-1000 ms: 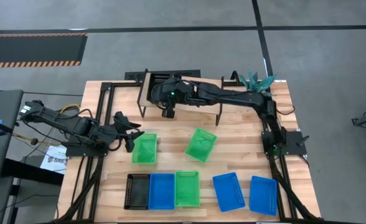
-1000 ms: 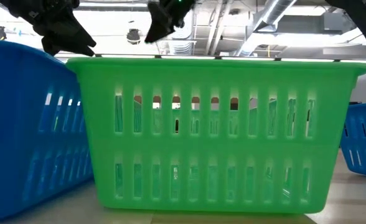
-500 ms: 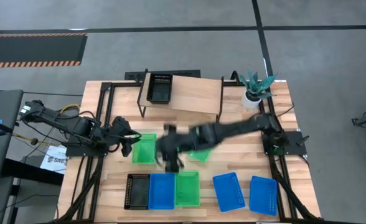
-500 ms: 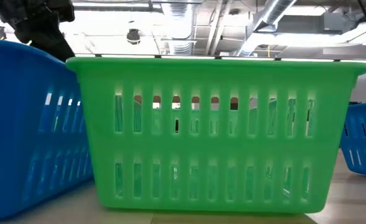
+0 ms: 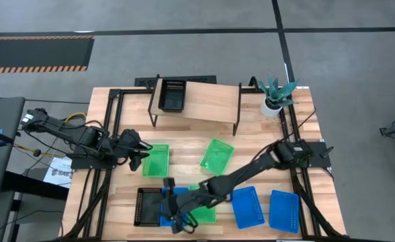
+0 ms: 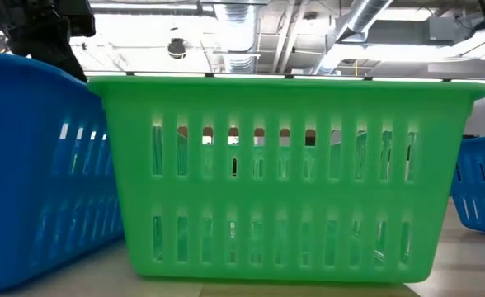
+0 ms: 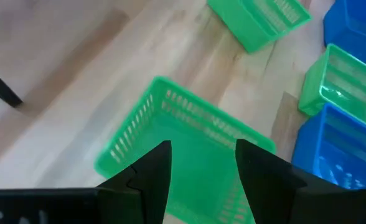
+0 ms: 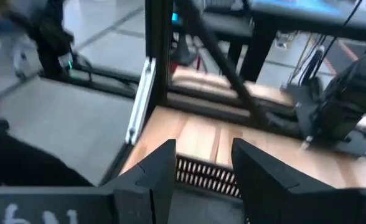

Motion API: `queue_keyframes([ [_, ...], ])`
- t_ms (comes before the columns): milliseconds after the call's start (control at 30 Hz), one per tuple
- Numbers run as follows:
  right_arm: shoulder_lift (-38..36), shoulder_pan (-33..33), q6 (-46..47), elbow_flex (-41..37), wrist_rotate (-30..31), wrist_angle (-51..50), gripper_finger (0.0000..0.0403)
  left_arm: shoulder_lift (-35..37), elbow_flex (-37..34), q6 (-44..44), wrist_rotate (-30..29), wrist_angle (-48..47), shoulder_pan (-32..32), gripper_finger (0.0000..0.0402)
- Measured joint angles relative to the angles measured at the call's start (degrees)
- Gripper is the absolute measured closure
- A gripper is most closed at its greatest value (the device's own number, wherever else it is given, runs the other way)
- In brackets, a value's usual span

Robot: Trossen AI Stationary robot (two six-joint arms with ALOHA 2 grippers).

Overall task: Stack baskets on shelf by color
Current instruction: Stack the top black bin on the black bin on the shelf

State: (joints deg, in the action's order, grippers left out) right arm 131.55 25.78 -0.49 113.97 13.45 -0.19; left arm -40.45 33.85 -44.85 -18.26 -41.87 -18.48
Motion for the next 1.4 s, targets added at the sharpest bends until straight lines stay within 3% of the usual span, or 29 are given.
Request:
queue_keyframes([
  [100, 3.41, 0.62, 0.1, 4.69, 0.04, -3.84, 0.0223, -0.03, 0.0, -4.0, 3.23, -2.5, -1.51, 0.0244],
  [233, 4.54, 2.22, 3.74, 11.02, 1.0, -15.54, 0.0229, -1.08, 0.02, -11.08, 6.56, -5.17, -5.79, 0.0286],
  [467, 2.69, 5.81, 11.28, 15.47, 3.66, -35.74, 0.0241, -7.39, 0.02, -24.8, 4.56, -2.26, -18.37, 0.039],
  [667, 1.87, 8.07, 14.83, 15.54, 6.26, -42.2, 0.0247, -14.89, 0.02, -39.88, 2.94, 4.35, -28.38, 0.04],
  [900, 1.87, 8.55, 14.57, 15.53, 6.35, -40.33, 0.0248, -25.14, 3.28, -57.03, 4.27, 6.35, -38.77, 0.0401],
  [1033, 2.58, 7.68, 14.14, 15.54, 6.35, -36.07, 0.0248, -32.57, 7.54, -62.56, -0.73, 6.48, -43.08, 0.0401],
  [1233, 5.05, 6.47, 13.74, 15.51, 6.57, -32.52, 0.025, -46.58, 12.17, -67.99, 2.02, 6.73, -44.8, 0.0401],
  [1400, 6.36, 6.34, 14.45, 15.48, 6.0, -30.03, 0.0252, -54.47, 15.59, -67.34, 0.97, 6.99, -43.75, 0.0401],
])
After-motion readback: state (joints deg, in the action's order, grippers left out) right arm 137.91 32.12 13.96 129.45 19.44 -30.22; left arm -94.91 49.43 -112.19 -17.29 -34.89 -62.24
